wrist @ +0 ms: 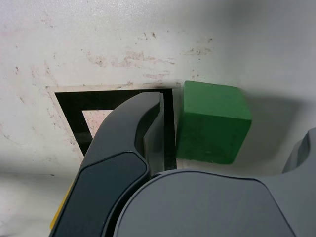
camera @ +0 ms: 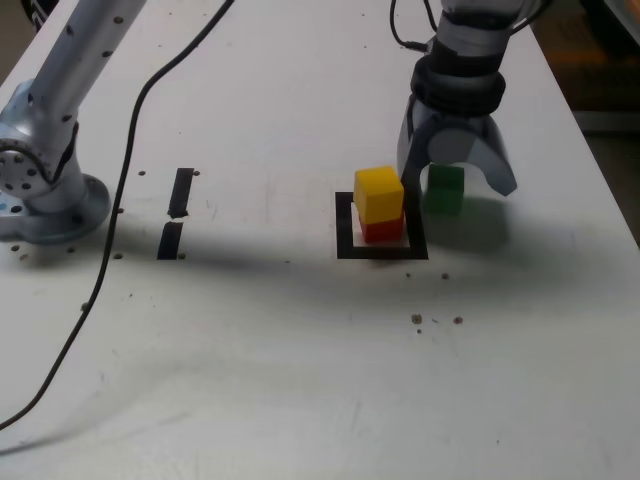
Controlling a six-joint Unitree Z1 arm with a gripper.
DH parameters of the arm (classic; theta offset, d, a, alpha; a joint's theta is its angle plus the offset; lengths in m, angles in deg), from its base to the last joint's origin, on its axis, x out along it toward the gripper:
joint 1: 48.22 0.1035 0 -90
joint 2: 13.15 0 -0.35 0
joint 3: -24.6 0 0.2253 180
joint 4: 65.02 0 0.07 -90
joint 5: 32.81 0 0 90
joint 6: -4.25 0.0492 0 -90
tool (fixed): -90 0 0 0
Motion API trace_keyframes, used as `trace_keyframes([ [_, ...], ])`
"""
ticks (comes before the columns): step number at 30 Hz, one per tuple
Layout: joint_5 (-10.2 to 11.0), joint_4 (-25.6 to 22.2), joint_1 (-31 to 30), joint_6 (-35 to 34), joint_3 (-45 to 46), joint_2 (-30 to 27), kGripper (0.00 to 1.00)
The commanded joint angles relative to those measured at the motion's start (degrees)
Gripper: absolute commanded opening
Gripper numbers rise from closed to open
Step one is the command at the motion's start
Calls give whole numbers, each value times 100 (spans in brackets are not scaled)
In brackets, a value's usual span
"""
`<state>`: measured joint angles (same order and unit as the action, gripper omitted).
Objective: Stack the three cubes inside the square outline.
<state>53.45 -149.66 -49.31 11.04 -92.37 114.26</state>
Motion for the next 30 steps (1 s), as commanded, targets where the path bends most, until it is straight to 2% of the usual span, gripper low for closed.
trace_keyframes([
  [1, -31, 24, 12, 18, 21, 41, 92],
  [9, -129, 85, 24, 57, 54, 76, 85],
  [13, -139, 127, 28, 59, 63, 94, 78],
  [18, -121, 180, 29, 68, 47, 109, 60],
  [25, -55, 343, 28, 189, -24, 106, 25],
  [30, 42, 334, 8, 206, -129, 73, 18],
])
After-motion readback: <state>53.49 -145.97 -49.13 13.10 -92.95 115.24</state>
